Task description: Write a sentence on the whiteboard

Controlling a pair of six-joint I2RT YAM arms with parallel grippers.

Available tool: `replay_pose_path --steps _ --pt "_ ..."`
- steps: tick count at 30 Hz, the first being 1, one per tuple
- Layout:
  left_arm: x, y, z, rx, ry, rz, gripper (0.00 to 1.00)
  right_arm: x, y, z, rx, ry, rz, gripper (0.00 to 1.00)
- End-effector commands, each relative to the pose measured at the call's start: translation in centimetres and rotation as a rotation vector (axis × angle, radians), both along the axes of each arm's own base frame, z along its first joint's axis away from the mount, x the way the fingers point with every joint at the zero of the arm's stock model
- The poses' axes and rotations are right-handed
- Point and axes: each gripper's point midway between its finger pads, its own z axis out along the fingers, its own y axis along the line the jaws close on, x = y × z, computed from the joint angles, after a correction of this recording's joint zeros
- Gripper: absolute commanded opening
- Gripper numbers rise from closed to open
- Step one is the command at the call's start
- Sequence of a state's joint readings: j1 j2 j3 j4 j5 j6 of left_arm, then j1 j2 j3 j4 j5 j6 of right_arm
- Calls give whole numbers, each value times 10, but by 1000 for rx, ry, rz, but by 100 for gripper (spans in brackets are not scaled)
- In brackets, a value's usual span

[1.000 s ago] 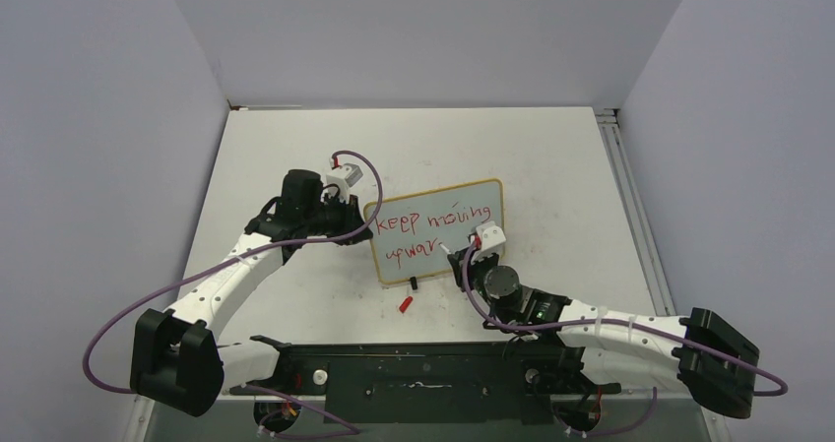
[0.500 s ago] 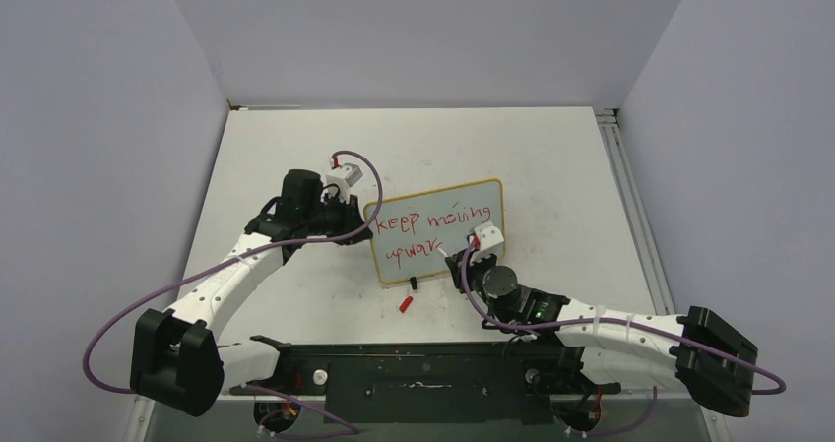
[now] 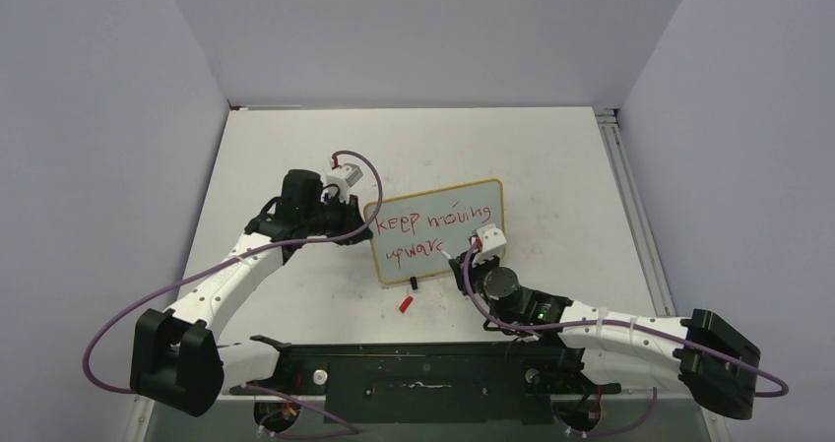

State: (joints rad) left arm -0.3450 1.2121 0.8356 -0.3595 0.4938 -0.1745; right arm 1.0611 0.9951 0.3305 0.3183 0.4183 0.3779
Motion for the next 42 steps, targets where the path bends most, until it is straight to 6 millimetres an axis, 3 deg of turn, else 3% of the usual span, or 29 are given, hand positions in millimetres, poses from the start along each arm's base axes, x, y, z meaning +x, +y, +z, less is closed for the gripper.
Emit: replay_pose_path --steps 1,16,42 --pt "1 -5 11 -18 -25 -20 0 13 -5 23 10 -65 -61 5" --pt "1 -6 11 -23 -26 -25 0 28 3 64 14 -168 -77 5" --pt "0 -5 14 -27 -34 -23 0 5 -5 10 12 -36 -66 5"
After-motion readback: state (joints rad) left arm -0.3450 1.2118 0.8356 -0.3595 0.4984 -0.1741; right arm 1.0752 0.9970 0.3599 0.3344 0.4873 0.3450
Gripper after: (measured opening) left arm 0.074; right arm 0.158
